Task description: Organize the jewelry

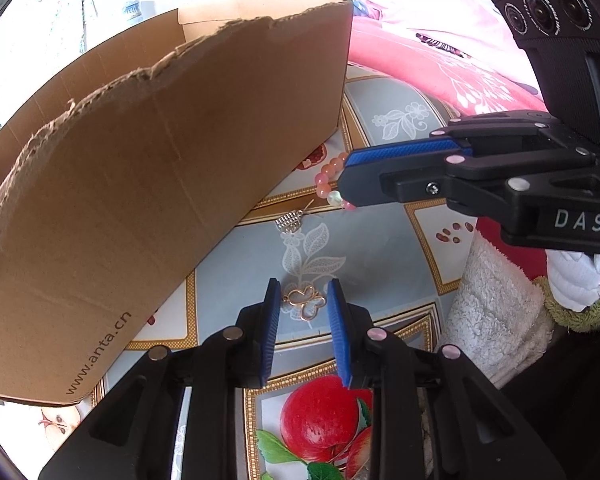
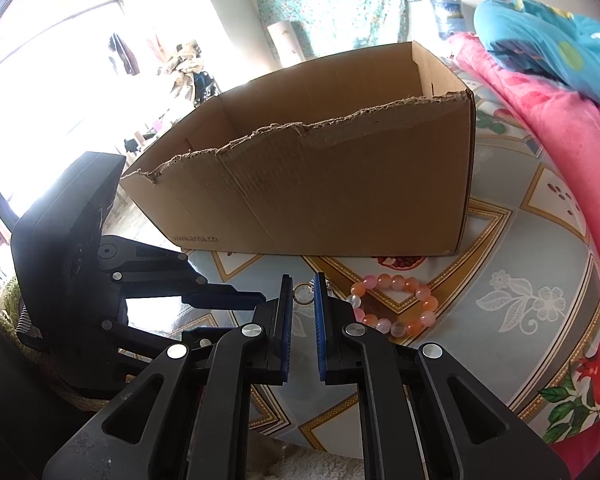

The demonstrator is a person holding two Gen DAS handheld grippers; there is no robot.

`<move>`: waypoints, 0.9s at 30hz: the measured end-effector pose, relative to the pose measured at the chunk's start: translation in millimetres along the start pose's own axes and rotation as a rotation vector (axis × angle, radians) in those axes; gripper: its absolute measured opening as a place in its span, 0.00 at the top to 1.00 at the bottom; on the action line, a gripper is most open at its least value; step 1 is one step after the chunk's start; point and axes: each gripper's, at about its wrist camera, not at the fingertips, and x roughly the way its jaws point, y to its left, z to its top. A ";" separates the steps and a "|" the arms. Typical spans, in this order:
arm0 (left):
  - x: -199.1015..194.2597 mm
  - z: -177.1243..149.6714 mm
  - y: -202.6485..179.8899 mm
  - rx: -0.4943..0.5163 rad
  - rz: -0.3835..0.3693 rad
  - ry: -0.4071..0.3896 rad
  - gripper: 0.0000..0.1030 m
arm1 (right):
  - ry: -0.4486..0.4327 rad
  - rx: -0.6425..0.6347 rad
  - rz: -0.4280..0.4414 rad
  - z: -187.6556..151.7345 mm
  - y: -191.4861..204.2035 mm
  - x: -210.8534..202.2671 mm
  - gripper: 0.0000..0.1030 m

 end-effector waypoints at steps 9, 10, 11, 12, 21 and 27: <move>0.9 0.7 0.4 0.006 0.004 0.001 0.83 | -0.003 0.001 -0.005 0.5 1.0 0.7 0.92; 1.0 0.9 1.0 0.003 0.007 0.000 0.88 | -0.003 0.000 -0.005 0.6 1.0 0.8 0.92; 0.7 1.4 1.4 -0.003 0.003 0.002 0.89 | -0.004 0.000 -0.005 0.2 1.0 0.6 0.92; 1.1 1.9 2.1 -0.007 0.002 0.003 0.89 | -0.003 -0.001 -0.005 0.3 1.1 0.7 0.92; -1.9 2.9 -1.6 0.020 -0.007 0.008 0.87 | -0.004 -0.004 -0.005 0.9 0.9 0.3 0.92; -1.5 1.9 -3.9 0.051 -0.016 0.028 0.66 | -0.007 -0.003 -0.004 0.7 0.9 -1.0 0.92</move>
